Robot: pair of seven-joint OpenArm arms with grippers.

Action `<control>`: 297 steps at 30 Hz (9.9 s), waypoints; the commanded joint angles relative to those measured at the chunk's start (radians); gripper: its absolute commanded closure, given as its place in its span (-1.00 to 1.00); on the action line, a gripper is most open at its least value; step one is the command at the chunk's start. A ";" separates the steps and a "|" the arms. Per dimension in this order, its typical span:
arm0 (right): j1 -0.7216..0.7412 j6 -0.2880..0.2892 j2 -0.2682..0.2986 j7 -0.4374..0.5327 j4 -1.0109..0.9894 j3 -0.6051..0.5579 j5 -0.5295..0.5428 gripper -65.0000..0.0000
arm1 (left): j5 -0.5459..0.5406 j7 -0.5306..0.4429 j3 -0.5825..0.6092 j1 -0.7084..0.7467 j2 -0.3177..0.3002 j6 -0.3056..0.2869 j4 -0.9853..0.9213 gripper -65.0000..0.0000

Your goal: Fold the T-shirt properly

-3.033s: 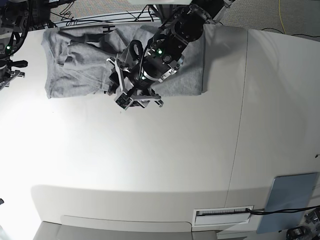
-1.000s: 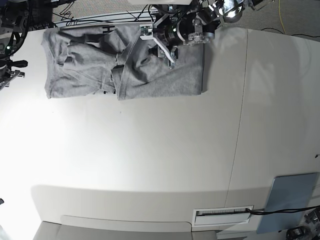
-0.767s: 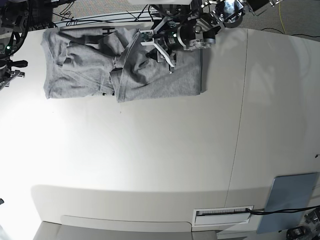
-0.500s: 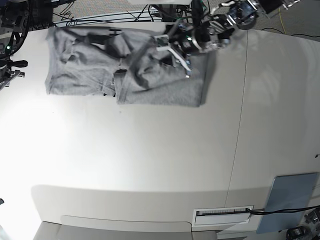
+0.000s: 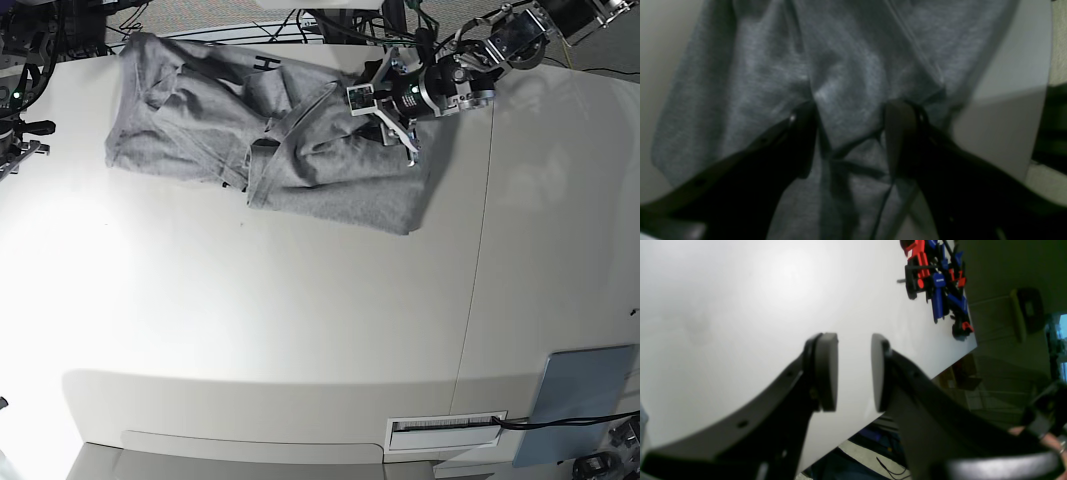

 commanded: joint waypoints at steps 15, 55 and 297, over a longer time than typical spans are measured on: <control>0.005 -0.011 0.019 0.029 0.013 0.009 -0.013 0.47 | -0.141 0.183 -0.001 -0.107 -0.032 -0.076 0.148 -0.01; 0.005 -0.011 0.018 0.007 0.013 0.008 0.018 0.47 | -0.293 0.258 -0.235 -0.080 -0.029 0.042 -0.281 -0.01; 0.229 0.308 -0.237 0.029 0.111 -0.369 0.366 0.34 | -0.877 0.449 -1.008 0.322 0.348 -0.355 0.147 -0.01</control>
